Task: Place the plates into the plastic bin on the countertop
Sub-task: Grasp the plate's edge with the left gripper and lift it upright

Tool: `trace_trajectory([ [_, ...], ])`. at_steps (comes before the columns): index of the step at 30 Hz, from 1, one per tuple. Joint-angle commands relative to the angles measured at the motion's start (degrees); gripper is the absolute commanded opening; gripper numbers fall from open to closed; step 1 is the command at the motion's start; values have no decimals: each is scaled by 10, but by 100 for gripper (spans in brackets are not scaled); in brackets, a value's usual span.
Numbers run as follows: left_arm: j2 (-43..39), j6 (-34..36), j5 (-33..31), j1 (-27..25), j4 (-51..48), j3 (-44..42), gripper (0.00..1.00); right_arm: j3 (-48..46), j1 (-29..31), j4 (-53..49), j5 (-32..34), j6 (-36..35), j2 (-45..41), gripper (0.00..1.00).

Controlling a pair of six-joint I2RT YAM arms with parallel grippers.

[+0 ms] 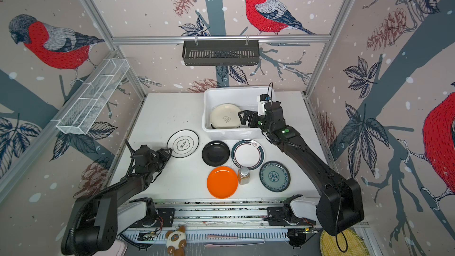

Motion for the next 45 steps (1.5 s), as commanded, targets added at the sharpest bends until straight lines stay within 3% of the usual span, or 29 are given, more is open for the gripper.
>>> trace_trajectory([
  [1,-7,1,-1,2,8,1,49,-2,0,3,11,-2,-5,100],
  [5,3,0,-13,2,32,-11,48,-3,0,3,11,1,-4,100],
  [18,152,-45,49,5,148,2,33,-5,-2,-4,20,-1,-6,100],
  [24,221,-43,97,8,205,12,15,-6,-4,-4,23,-1,-6,100],
  [29,254,-40,109,12,213,22,10,-7,-6,-3,25,-2,-6,100],
  [35,241,-35,113,26,203,34,7,-8,-7,1,25,1,-5,100],
  [37,226,-30,113,26,186,41,1,-8,-7,2,24,2,-5,100],
  [45,108,6,73,39,70,65,0,-12,-7,3,18,10,-3,100],
])
